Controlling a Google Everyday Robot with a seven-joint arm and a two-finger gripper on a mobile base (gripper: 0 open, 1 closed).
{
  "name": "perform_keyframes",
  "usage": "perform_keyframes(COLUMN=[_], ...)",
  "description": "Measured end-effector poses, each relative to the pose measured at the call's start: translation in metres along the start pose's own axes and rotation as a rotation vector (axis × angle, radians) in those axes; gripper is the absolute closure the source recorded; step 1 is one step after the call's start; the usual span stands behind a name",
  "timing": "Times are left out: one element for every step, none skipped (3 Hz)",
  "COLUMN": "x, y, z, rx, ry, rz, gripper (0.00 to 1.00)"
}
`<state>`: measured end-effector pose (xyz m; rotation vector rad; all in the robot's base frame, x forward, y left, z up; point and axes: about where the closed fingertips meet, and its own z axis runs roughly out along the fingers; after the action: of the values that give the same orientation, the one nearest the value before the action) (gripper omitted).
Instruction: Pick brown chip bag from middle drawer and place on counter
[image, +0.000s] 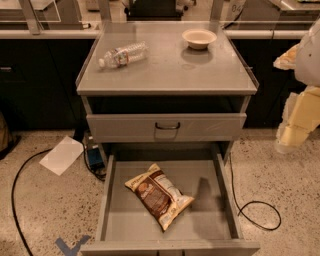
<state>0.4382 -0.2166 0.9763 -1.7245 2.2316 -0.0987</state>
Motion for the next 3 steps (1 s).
perform_keyframes(x=[0.000,0.002,0.004], y=[0.000,0.000,0.001], z=[0.000,0.006,0.040], rx=[0.000,-0.007,-0.049], ry=[0.000,-0.018,-0.074], rz=[0.000,0.008,0.036], gripper=[0.00,0.00,0.00])
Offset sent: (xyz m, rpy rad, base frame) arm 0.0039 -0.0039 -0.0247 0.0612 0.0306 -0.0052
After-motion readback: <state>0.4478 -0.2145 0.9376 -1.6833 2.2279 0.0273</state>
